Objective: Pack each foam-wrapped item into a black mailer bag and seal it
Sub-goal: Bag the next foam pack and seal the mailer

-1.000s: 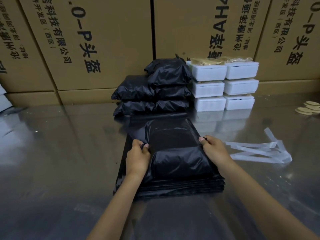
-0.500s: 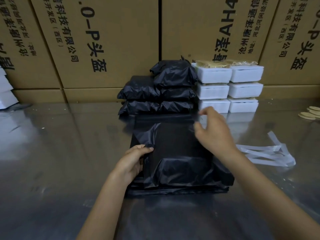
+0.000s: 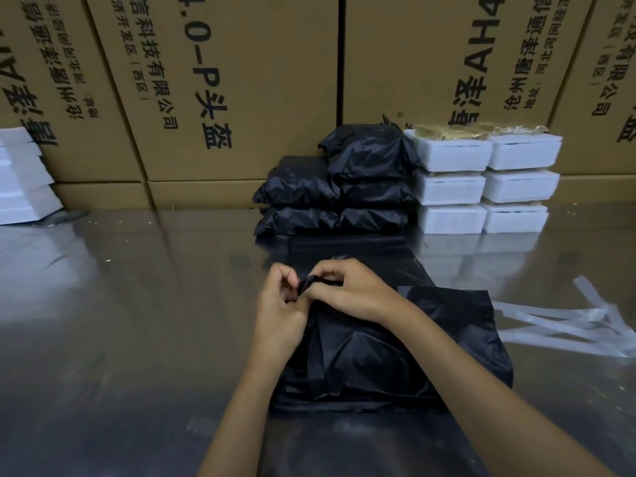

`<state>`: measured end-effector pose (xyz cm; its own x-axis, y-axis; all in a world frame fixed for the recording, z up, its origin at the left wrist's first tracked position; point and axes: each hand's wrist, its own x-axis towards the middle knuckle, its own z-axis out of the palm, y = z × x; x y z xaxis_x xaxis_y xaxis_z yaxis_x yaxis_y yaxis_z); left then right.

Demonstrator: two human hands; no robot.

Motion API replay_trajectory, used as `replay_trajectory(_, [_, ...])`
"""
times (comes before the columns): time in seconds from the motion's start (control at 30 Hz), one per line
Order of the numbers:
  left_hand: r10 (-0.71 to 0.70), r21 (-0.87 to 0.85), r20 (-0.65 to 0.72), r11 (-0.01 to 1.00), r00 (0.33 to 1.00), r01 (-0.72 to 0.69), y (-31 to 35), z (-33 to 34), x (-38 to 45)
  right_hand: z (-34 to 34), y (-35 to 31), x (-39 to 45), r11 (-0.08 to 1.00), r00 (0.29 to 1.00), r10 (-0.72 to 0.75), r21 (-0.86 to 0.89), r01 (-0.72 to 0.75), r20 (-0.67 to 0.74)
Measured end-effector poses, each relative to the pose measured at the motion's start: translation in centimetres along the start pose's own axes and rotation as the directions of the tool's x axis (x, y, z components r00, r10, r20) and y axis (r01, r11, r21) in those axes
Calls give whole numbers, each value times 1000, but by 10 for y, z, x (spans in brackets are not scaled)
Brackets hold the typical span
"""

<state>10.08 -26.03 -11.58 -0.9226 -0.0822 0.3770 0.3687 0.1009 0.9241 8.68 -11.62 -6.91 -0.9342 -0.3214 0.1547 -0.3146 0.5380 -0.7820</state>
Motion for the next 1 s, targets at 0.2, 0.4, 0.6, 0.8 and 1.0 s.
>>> replay_trajectory(0.2, [-503, -376, 276, 727, 819, 574, 3, -8, 1, -4, 1, 1, 992, 999, 7, 124, -1, -45])
replay_trajectory(0.4, [-471, -375, 431, 682, 769, 628, 5, -13, -1, -5, -3, 8, 997, 995, -28, 71, 36, -98])
replay_trajectory(0.6, [-482, -316, 284, 769, 829, 556, 6, -12, -1, -8, -3, 14, 999, 996, -50, 13, 51, -77])
replay_trajectory(0.8, [-420, -156, 20, 895, 907, 418, -3, -2, 0, -6, 5, 10, 993, 991, -93, 66, 100, -99])
replay_trajectory(1.0, [-434, -431, 305, 730, 848, 530, -2, -10, 5, -6, 8, 7, 982, 981, -153, 95, 165, -123])
